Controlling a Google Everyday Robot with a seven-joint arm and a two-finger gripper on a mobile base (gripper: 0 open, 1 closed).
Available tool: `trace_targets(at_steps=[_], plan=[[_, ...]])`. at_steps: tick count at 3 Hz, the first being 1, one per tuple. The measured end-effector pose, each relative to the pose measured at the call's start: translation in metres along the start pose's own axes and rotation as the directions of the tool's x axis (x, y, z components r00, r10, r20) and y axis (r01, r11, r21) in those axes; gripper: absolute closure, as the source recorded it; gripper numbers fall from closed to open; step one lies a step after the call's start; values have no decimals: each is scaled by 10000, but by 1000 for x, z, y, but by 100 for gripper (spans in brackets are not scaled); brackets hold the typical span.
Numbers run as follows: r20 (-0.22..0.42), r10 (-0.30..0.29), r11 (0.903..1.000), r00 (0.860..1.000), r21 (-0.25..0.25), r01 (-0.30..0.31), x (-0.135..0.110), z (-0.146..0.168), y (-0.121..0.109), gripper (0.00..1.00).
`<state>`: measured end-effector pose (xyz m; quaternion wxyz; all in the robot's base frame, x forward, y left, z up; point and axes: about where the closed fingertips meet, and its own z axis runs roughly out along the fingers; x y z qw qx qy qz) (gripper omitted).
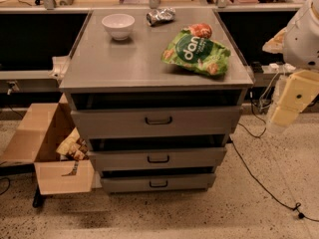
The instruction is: Open top drawer
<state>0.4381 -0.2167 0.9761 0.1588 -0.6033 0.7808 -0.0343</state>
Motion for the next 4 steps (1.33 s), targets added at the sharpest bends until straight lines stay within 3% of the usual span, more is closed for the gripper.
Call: trace_targets(at_steps=[1, 2, 3, 4], plan=[[0, 0, 10000, 10000, 0, 0, 0, 0, 0, 0], [180, 210, 9994, 9996, -286, -205, 12, 34, 6, 0], [559, 7, 9944, 9984, -1059, 52, 23, 112, 22, 0], [1116, -347, 9822, 9931, -1795, 545, 30, 198, 36, 0]])
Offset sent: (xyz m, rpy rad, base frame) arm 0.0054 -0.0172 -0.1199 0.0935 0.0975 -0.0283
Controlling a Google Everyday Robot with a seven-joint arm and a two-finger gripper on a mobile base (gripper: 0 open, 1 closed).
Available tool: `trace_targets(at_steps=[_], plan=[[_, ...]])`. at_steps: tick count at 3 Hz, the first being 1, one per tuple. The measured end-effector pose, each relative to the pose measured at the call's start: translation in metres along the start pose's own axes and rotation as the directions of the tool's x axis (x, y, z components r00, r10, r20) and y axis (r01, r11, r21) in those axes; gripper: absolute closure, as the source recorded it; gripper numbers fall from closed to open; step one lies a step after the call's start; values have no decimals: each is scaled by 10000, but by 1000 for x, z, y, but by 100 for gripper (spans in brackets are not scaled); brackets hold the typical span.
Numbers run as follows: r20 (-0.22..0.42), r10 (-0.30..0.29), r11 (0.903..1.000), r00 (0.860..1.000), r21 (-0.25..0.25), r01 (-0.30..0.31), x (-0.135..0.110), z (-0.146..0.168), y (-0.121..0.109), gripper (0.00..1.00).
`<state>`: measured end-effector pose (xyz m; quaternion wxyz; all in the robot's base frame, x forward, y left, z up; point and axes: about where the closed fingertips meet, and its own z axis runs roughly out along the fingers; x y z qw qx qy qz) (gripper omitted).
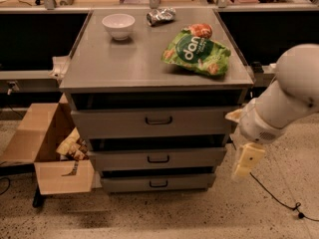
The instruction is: Open top drawer
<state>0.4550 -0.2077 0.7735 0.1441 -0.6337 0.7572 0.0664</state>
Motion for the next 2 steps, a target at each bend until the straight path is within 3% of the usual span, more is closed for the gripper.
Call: trace_targets(at_steps=[1, 2], plan=[[692, -815, 9960, 9943, -304, 838, -5, 78, -30, 0], [692, -815, 9960, 9943, -304, 838, -5, 78, -30, 0]])
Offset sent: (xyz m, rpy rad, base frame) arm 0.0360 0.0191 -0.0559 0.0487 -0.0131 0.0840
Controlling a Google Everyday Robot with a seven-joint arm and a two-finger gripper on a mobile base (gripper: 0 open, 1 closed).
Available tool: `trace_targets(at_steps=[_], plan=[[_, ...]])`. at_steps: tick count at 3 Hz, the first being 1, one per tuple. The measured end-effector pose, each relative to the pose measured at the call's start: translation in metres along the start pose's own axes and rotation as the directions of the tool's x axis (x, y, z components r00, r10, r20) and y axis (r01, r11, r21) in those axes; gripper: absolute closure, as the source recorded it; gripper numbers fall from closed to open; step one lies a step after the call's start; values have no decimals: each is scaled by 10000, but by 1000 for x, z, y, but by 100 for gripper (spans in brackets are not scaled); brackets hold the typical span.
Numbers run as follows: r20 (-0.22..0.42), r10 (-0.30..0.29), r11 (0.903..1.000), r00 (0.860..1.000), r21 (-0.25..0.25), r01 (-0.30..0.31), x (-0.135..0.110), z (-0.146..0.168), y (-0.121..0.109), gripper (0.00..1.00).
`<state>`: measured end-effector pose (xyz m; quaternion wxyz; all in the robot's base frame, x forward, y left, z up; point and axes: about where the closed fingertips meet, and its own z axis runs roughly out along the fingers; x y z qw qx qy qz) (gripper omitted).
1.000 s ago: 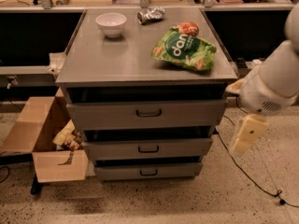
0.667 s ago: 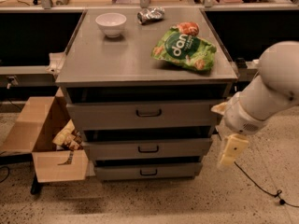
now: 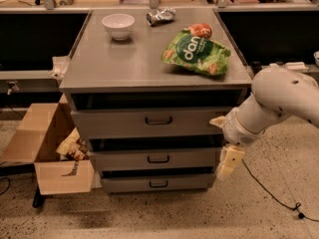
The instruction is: Open top drawer
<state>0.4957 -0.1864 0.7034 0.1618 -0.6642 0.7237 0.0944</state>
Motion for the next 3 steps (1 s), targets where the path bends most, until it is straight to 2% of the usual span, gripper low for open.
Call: trace_targets(at_steps=[1, 2, 3], plan=[[-40, -182, 9998, 9998, 25, 182, 0, 2, -5, 0], [-474, -1155, 9927, 9922, 296, 1170, -3, 6, -30, 0], [-1047, -2103, 9749, 9720, 515, 2165, -6, 13, -59, 0]])
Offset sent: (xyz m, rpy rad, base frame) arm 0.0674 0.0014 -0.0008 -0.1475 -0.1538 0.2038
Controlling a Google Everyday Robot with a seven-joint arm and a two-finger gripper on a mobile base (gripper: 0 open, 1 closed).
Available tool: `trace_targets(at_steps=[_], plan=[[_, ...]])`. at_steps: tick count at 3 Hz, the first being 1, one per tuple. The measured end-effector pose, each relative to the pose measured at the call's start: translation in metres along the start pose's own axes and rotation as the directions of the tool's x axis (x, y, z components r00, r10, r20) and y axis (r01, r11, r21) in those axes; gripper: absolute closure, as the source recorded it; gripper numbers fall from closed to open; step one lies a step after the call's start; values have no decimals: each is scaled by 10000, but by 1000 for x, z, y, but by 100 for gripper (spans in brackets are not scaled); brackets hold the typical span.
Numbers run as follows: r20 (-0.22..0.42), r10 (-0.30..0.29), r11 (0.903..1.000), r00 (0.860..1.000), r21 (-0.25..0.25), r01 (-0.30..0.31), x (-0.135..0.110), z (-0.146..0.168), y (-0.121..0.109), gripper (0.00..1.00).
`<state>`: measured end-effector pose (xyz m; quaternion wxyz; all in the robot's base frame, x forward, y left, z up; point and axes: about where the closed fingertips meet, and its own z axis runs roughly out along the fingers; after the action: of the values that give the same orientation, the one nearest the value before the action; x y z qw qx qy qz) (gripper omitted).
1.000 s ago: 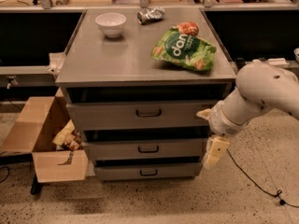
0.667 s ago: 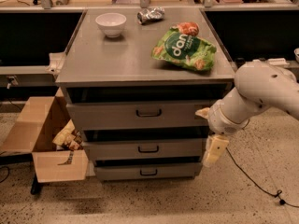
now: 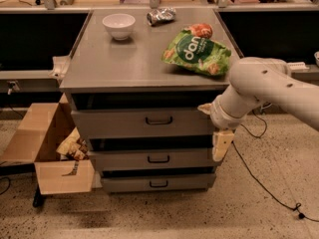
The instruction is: Open top drawer
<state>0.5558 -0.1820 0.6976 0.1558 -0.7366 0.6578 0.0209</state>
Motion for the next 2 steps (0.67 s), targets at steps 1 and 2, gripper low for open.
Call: trace_targets(at_steps=[1, 2], plan=[[-262, -635, 9979, 9976, 111, 638, 0, 11, -24, 0], [-333, -907, 9959, 9953, 28, 908, 0, 29, -44, 0]])
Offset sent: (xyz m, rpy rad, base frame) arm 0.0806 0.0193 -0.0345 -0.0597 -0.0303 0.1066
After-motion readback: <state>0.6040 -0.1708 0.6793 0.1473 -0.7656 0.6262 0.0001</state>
